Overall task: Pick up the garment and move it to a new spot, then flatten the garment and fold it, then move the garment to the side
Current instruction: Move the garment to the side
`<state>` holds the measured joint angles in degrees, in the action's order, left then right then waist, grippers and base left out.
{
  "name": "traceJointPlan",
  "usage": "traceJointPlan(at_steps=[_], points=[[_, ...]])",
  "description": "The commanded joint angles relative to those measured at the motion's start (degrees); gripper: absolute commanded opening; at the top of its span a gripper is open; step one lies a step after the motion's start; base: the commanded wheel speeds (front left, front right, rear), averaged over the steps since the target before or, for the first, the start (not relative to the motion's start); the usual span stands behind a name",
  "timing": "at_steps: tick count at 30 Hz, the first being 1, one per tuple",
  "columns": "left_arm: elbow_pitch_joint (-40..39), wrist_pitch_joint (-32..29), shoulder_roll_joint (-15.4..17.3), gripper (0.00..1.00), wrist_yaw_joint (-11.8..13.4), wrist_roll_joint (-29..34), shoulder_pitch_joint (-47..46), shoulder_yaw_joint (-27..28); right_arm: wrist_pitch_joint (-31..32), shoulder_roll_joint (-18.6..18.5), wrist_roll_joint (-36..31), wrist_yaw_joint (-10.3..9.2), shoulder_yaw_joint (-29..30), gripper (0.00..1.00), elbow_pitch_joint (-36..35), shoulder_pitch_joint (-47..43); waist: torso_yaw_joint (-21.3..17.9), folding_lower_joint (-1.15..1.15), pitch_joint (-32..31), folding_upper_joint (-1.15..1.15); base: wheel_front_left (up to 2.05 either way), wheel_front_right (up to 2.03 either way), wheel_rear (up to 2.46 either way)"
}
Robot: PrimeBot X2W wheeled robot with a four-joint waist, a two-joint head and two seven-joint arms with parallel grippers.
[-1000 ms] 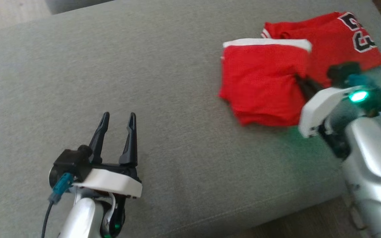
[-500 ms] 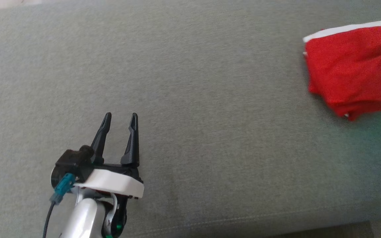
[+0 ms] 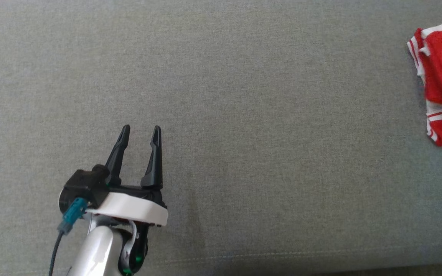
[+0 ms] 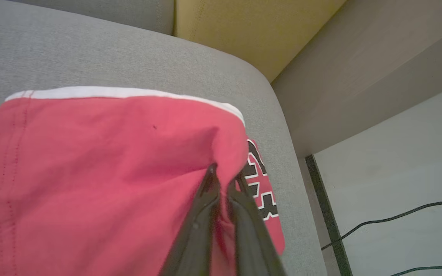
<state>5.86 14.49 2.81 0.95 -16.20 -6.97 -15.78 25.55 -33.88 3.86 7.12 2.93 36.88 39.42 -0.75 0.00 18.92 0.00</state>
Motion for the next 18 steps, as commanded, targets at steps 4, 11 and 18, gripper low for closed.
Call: traceJointPlan(at_steps=[4,11,18], points=[[-1.83,0.51,0.07,1.0,-0.33,0.87,-1.98,1.68,-0.13,-1.63,-2.77,0.36,3.32,0.0,-1.08,0.43,-0.2,0.0,0.53,0.0,0.0,0.0,0.0],[-1.45,0.51,0.07,1.0,-0.51,1.4,-2.19,2.04,-3.67,1.62,-7.12,0.36,7.73,1.0,-1.86,-0.29,-0.93,0.0,0.82,0.0,0.0,0.0,0.0],[-0.86,0.51,0.07,1.0,-0.87,1.83,-2.57,2.05,-7.43,4.36,-8.22,0.36,8.1,1.0,-1.33,0.41,-1.93,0.0,0.79,0.0,0.0,0.0,0.0]])
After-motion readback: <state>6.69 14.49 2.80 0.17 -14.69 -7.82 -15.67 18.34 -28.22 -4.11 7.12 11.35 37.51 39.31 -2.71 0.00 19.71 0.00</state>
